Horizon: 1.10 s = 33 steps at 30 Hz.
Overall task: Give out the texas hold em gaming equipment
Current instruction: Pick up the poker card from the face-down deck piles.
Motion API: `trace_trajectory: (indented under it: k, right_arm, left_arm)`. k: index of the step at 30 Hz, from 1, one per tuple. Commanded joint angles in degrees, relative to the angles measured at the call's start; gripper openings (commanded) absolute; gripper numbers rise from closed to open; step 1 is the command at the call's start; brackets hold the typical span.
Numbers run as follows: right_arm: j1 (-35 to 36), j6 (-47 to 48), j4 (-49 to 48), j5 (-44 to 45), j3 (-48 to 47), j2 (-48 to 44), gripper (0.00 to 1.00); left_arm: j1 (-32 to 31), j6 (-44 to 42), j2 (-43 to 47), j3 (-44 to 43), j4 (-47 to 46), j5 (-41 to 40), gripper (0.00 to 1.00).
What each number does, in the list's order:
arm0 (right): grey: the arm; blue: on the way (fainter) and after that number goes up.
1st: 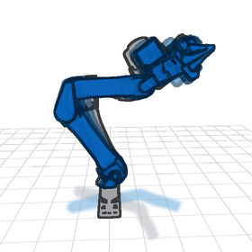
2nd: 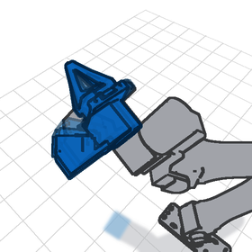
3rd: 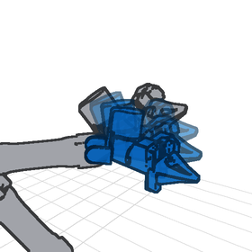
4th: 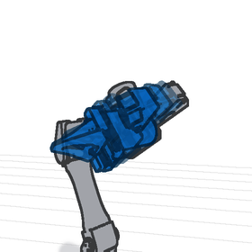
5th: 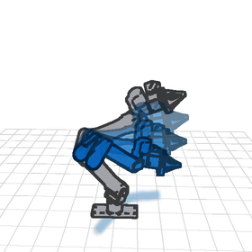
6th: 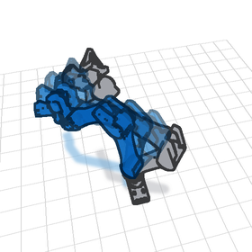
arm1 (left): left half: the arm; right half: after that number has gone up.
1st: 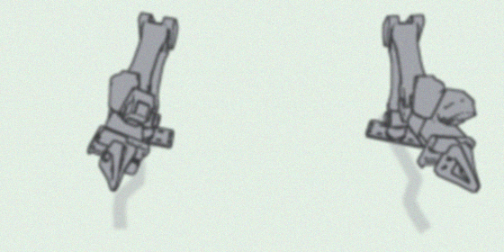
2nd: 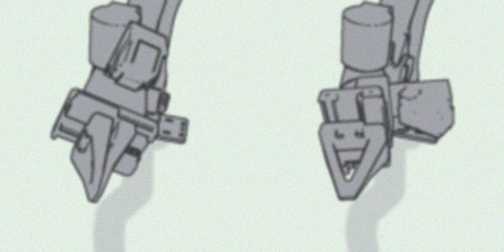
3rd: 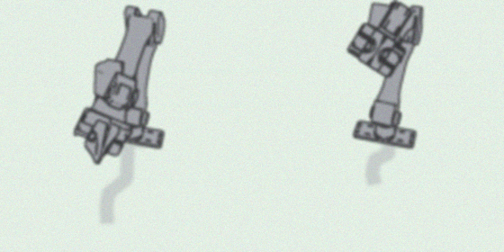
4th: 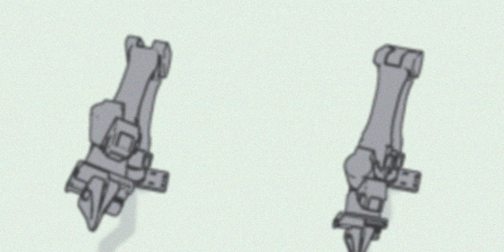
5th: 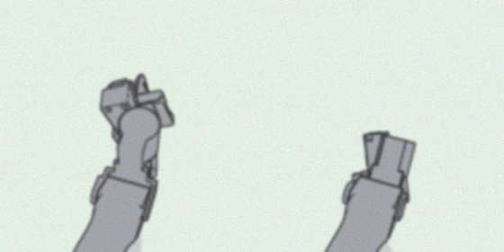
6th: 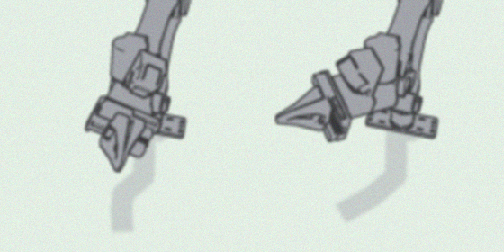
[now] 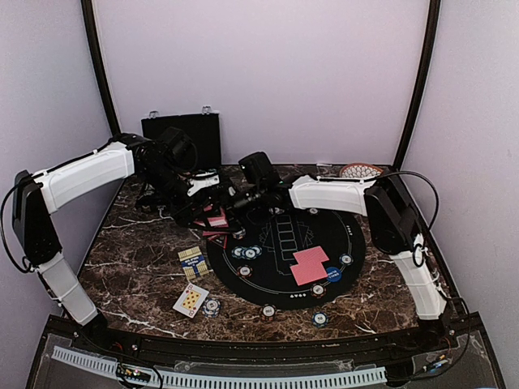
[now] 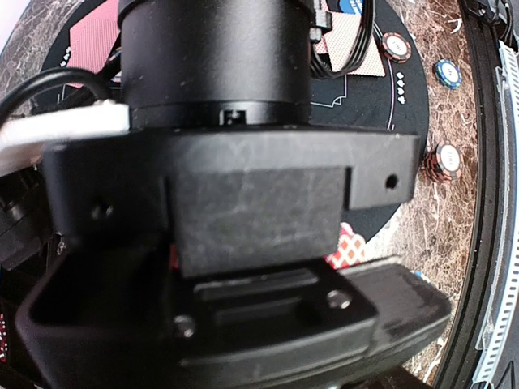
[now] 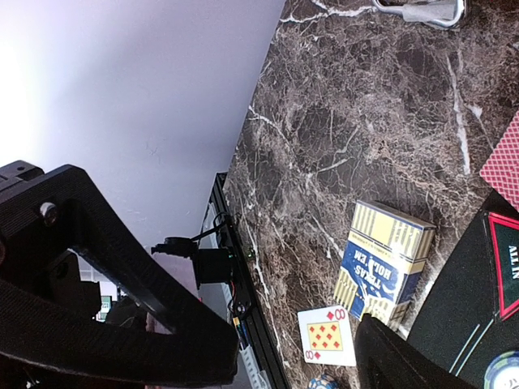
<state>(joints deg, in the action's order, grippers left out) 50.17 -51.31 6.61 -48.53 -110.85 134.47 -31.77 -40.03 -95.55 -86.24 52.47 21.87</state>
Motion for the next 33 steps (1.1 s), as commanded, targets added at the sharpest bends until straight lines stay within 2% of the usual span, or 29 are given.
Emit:
trace_trajectory:
  k: [1,8,18,24,33]
  right_arm:
    - [0.75,0.96,2.15,-0.56,-2.53,1.96,0.86]
    - [0.44,0.89,2.50,-0.20,-0.91,1.72,0.75]
    - [-0.37,0.07,-0.47,0.31,5.53,-2.62,0.65]
    - [-0.73,-0.64,-2.58,0.65,8.94,-5.36,0.64]
    - [-0.45,-3.18,-5.85,0.02,8.03,-5.92,0.69]
  left_arm:
    - [-0.22,0.14,0.57,-1.92,0.00,1.64,0.00]
    - [-0.22,-0.12,1.48,-1.18,0.13,1.14,0.00]
    - [-0.18,-0.10,2.94,-0.09,-0.23,0.50,0.00]
    - [-0.22,-0.09,3.42,0.09,-0.26,0.20,0.00]
    - [-0.21,0.05,3.61,0.15,-0.17,0.26,0.00]
